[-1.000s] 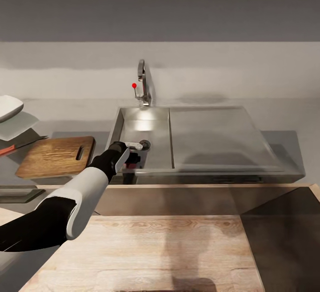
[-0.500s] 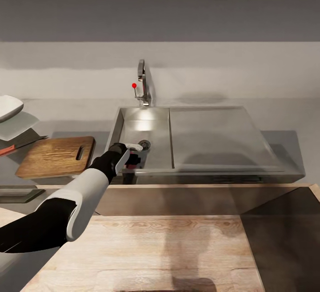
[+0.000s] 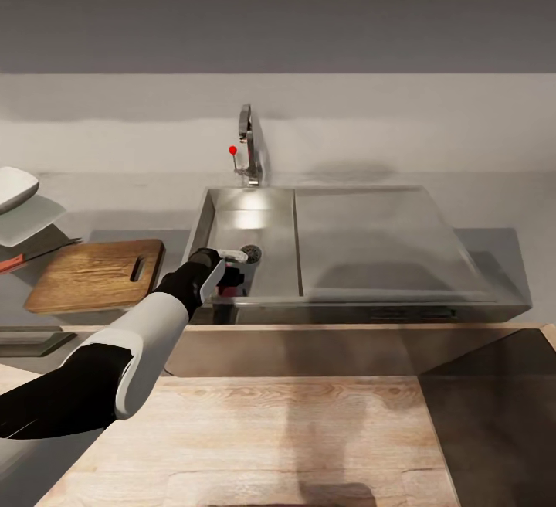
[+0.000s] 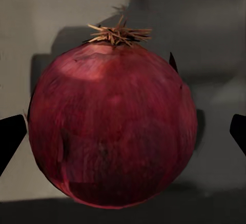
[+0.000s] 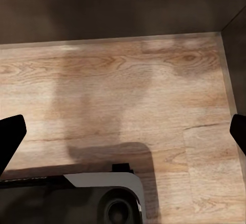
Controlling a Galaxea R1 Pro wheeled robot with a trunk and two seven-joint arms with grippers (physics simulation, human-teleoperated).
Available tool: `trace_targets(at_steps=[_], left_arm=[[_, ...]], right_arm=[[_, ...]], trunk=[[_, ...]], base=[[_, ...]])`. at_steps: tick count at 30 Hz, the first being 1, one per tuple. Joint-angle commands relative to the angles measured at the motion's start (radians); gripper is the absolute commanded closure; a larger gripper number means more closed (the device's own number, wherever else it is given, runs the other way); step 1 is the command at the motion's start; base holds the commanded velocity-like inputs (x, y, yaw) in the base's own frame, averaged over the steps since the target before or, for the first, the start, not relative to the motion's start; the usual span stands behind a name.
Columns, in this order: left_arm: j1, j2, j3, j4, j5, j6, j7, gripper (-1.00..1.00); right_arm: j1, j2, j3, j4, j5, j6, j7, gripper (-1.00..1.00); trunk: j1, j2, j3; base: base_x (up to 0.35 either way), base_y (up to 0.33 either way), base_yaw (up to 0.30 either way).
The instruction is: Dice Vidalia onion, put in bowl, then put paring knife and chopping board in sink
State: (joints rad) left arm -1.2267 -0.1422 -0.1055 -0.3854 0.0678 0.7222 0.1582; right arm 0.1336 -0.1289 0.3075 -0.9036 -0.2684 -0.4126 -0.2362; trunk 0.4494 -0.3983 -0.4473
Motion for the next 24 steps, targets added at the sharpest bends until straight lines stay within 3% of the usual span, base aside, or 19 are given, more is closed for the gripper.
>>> trace_targets(at_steps=[1,18,24], left_arm=[[0.000,0.001,-0.007,-0.001,0.007,0.004,0.006,-1.00],[0.000,0.001,-0.007,-0.001,0.007,0.004,0.006,-1.00],[0.034,-0.002,0.000,-0.001,0.028,0.010,0.003,-1.00]], right_arm=[[0.000,-0.002,0.005,-0.001,-0.008,-0.003,-0.006,-1.00],[0.000,-0.001,0.005,-0.001,-0.008,-0.004,-0.005,-1.00],[0.000,0.022,0.010,0.032,-0.005,-0.006,-0.003,-1.00]], trunk=[[0.001,-0.002,-0.001],[0.001,-0.002,-0.001],[0.001,-0.002,-0.001]], base=[[0.015,0.000,0.000],[0.002,0.000,0.000],[0.000,0.000,0.000]])
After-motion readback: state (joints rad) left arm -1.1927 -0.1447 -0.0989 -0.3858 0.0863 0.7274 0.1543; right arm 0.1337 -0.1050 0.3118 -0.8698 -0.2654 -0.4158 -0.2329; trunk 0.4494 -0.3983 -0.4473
